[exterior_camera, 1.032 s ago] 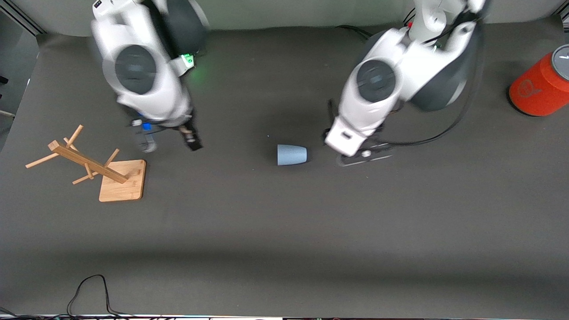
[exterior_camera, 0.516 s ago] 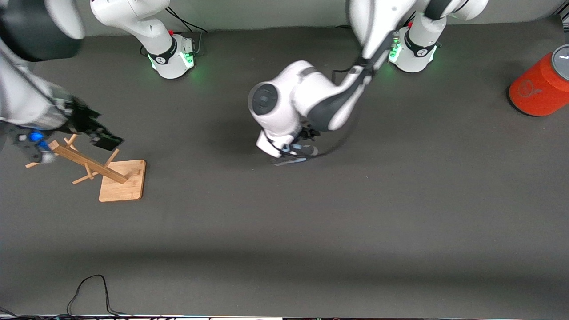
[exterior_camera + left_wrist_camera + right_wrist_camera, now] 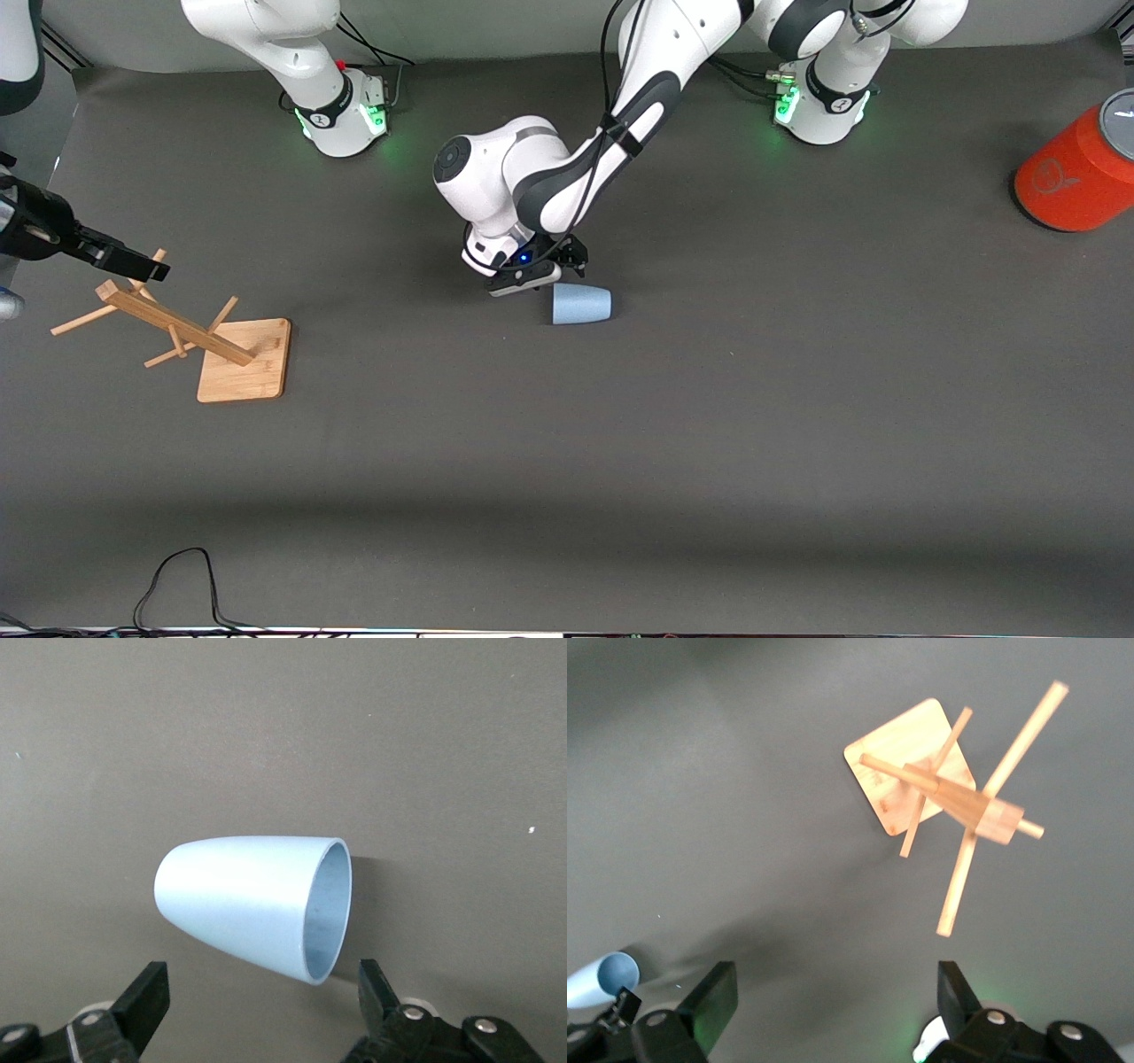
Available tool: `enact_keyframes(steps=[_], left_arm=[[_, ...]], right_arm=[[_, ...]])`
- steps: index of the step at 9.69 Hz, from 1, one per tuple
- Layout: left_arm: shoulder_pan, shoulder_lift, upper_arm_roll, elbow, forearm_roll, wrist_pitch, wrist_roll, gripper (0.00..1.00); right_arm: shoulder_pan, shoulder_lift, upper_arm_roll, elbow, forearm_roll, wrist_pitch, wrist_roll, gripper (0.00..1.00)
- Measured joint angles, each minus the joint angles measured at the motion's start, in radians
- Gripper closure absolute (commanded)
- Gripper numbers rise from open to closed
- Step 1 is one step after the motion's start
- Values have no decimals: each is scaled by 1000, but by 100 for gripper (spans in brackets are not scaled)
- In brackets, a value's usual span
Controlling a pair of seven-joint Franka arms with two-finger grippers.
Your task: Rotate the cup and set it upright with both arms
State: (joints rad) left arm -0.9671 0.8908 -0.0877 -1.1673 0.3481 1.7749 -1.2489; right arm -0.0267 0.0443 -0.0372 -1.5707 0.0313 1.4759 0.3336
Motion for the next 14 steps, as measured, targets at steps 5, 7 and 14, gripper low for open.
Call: enact_keyframes(steps=[5, 7, 14], left_arm=[[7, 19, 27, 17, 36, -27, 1, 100], [17, 12, 30, 32, 18, -70, 37, 100], [483, -287, 2, -184, -458, -47, 633, 100]], right_arm=[[-30, -5, 20, -14, -28, 124, -296, 0], [-30, -6, 20, -13, -32, 132, -315, 0], [0, -18, 27, -13, -33, 131, -326, 0]])
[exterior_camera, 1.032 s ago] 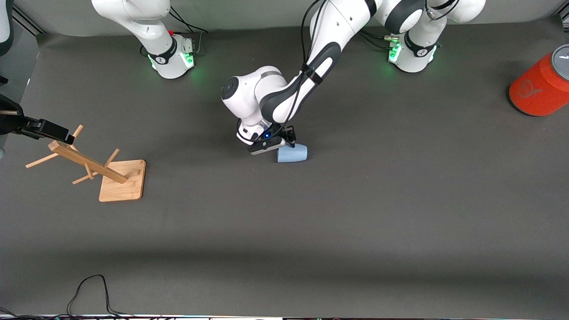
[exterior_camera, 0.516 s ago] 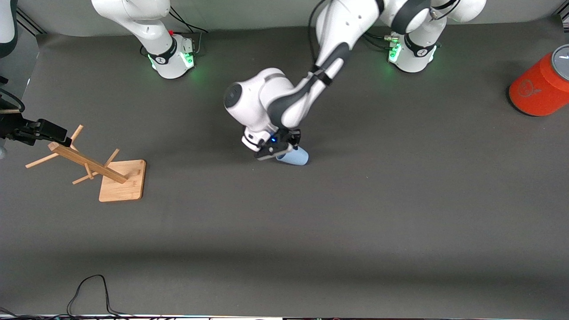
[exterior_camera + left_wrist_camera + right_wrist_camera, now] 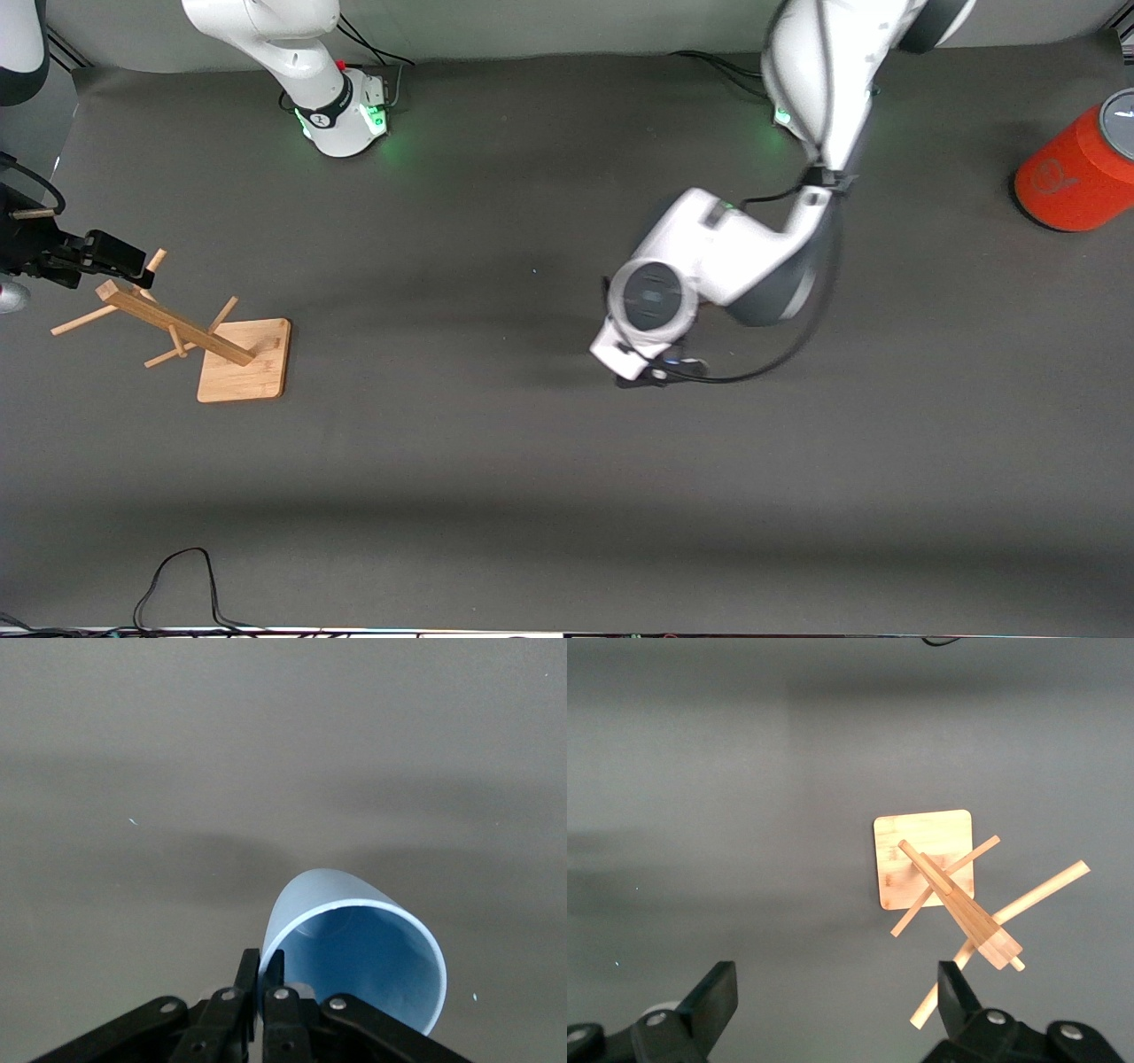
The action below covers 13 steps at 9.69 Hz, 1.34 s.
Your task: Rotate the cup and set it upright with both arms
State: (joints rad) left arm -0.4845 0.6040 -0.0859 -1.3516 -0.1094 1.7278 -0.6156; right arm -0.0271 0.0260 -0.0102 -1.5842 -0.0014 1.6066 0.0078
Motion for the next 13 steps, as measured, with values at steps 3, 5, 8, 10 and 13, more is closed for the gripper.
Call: enact_keyframes(steps=[3, 5, 8, 10, 13], left_arm=[[87, -217, 1, -374, -40, 244, 89, 100], [90, -330, -3, -594, -44, 433, 41, 100], [-11, -378, -24, -751, -45, 688, -169, 100], [-79, -370, -25, -843, -45, 816, -246, 100], [-97, -349, -24, -859, -45, 835, -270, 100]], right_arm=[[-1, 0, -2, -1, 0, -2, 0, 0], [-3, 0, -6, 0, 0, -3, 0, 0], [0, 0, -4, 0, 0, -4, 0, 0], [0, 0, -4, 0, 0, -4, 0, 0], [0, 0, -4, 0, 0, -4, 0, 0]])
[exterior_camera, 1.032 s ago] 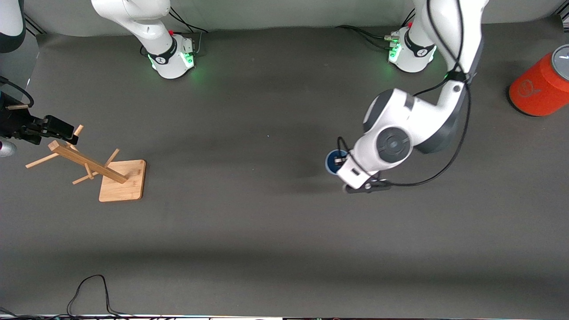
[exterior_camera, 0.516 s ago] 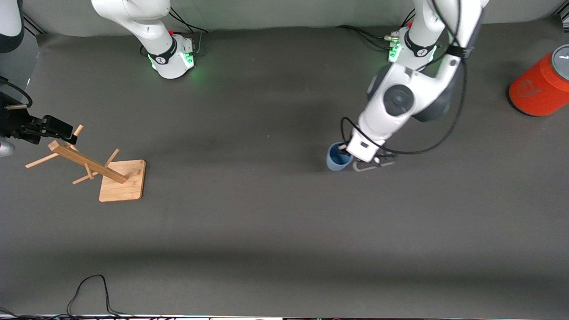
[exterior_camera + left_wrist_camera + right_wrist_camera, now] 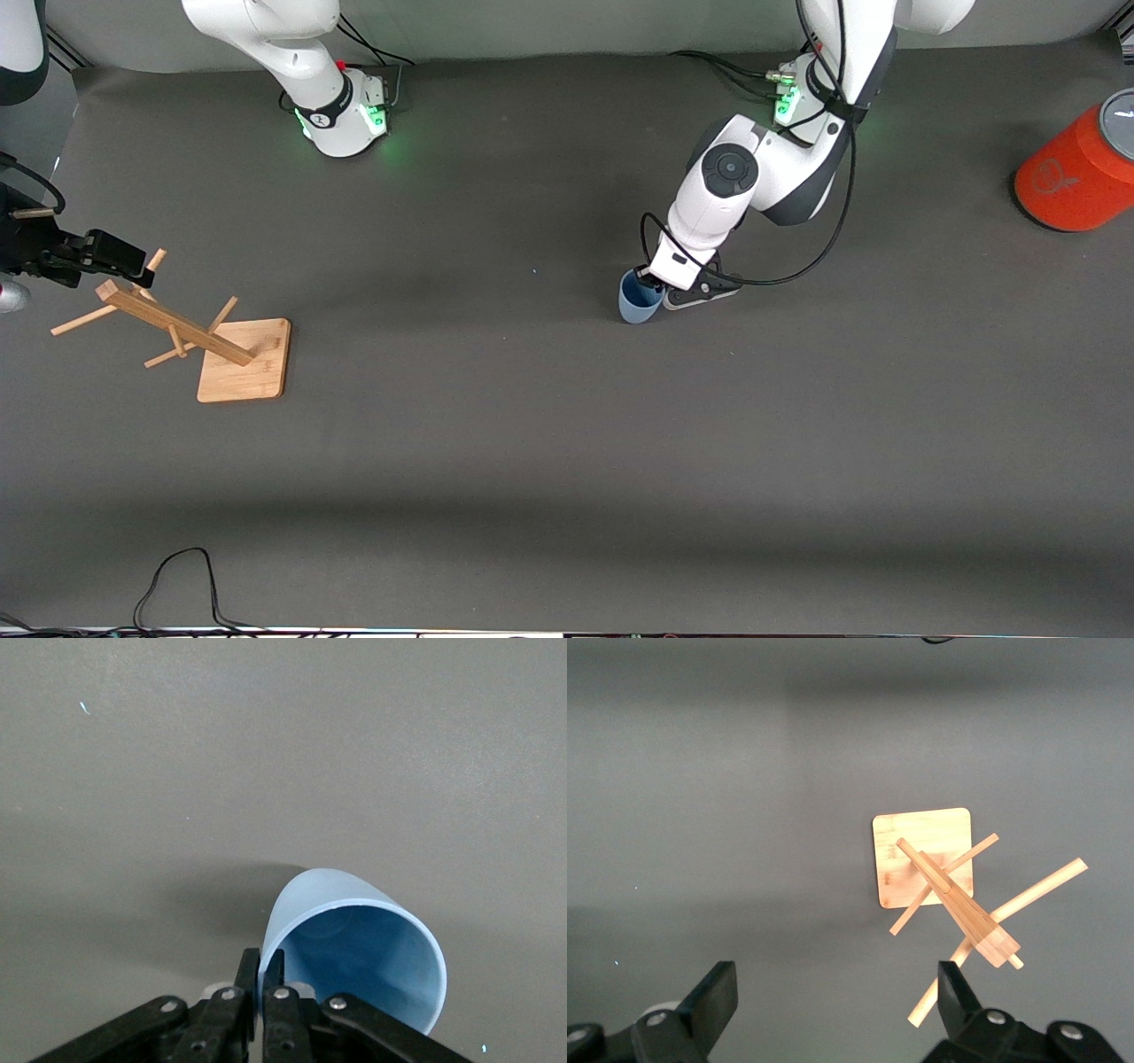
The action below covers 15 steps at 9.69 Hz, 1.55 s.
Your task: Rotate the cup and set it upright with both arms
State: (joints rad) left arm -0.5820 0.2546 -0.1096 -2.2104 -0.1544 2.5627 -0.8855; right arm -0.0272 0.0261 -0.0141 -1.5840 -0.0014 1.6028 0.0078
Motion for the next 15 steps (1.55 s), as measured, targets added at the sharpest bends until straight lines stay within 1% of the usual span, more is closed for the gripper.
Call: enact_keyframes(steps=[2, 4, 5, 6, 7, 8, 9, 11, 12, 13, 15], left_arm=[[-81, -1, -1, 29, 24, 0, -109, 100], [-176, 15, -3, 78, 122, -22, -285, 100], [-205, 45, -4, 123, 154, -72, -343, 100], [-216, 90, -3, 179, 171, -116, -364, 78], [-216, 139, 0, 224, 185, -127, -366, 19], [-214, 175, 6, 250, 193, -127, -366, 0], [-212, 194, 10, 263, 196, -129, -366, 0], [-207, 185, 14, 282, 200, -181, -364, 0], [-188, 160, 17, 297, 204, -231, -339, 0], [-152, 120, 19, 309, 207, -304, -263, 0], [-58, 17, 31, 315, 210, -477, -55, 0]], right_arm=[[0, 0, 0, 0, 0, 0, 0, 0], [0, 0, 0, 0, 0, -1, 0, 0], [0, 0, 0, 0, 0, -1, 0, 0], [0, 0, 0, 0, 0, -2, 0, 0], [0, 0, 0, 0, 0, -3, 0, 0], [0, 0, 0, 0, 0, -3, 0, 0], [0, 0, 0, 0, 0, -3, 0, 0], [0, 0, 0, 0, 0, -4, 0, 0], [0, 0, 0, 0, 0, -5, 0, 0], [0, 0, 0, 0, 0, -5, 0, 0], [0, 0, 0, 0, 0, -6, 0, 0]])
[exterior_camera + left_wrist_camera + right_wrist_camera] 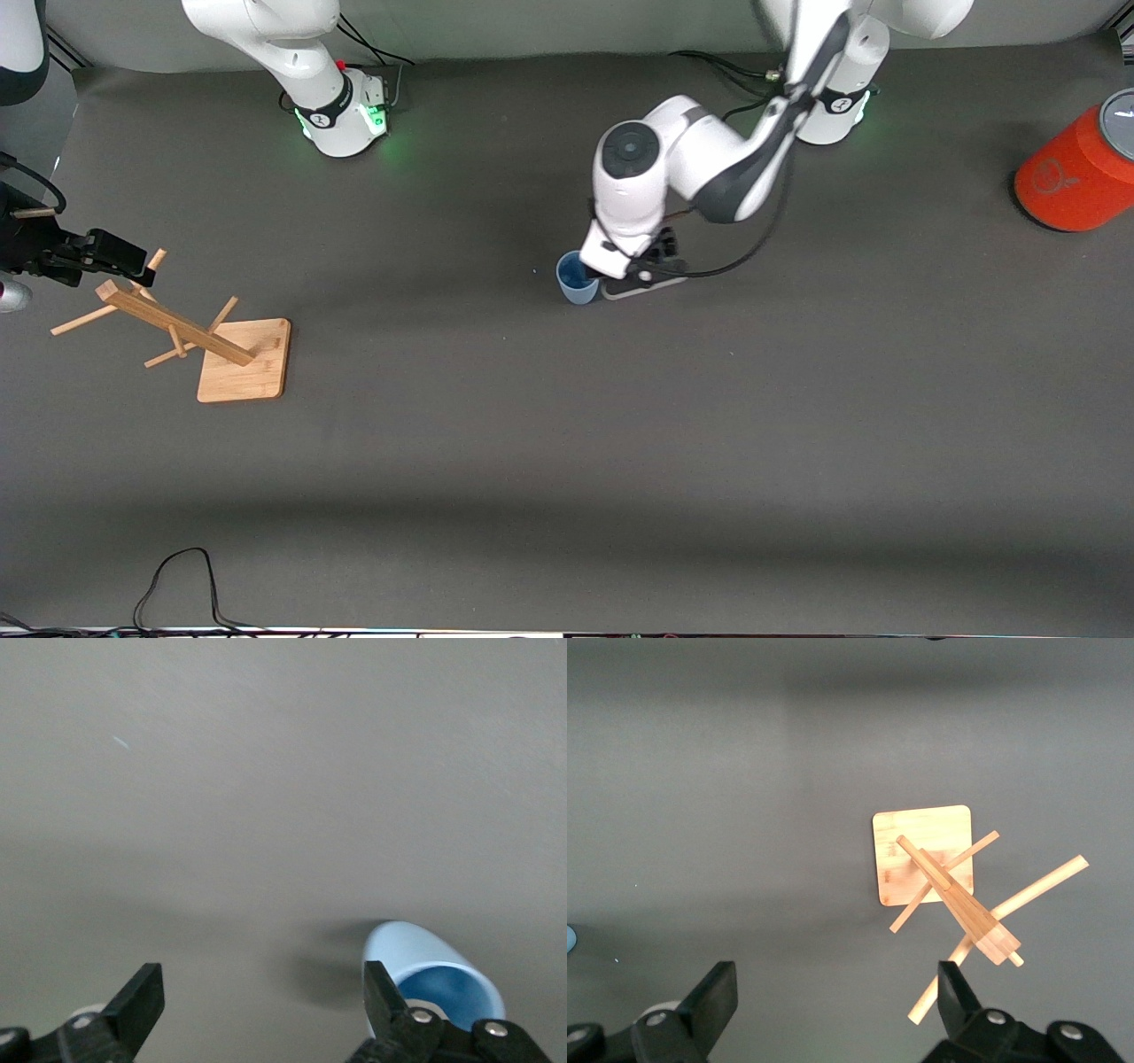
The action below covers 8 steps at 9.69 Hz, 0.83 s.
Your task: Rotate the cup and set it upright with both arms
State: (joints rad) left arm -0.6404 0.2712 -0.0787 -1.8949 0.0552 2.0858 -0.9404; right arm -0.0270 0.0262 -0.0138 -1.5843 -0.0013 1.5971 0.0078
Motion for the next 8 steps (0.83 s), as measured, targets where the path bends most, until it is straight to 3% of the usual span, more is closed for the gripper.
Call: enact_keyframes(steps=[3, 6, 8], left_arm=[[306, -174, 12, 7, 0, -246, 467, 0], [603, -314, 18, 6, -2, -289, 862, 0], [711, -380, 23, 11, -24, -324, 1018, 0]], right_arm=[[0, 0, 0, 0, 0, -1, 0, 0], [-1, 0, -1, 0, 0, -2, 0, 0], [0, 0, -2, 0, 0, -2, 0, 0]])
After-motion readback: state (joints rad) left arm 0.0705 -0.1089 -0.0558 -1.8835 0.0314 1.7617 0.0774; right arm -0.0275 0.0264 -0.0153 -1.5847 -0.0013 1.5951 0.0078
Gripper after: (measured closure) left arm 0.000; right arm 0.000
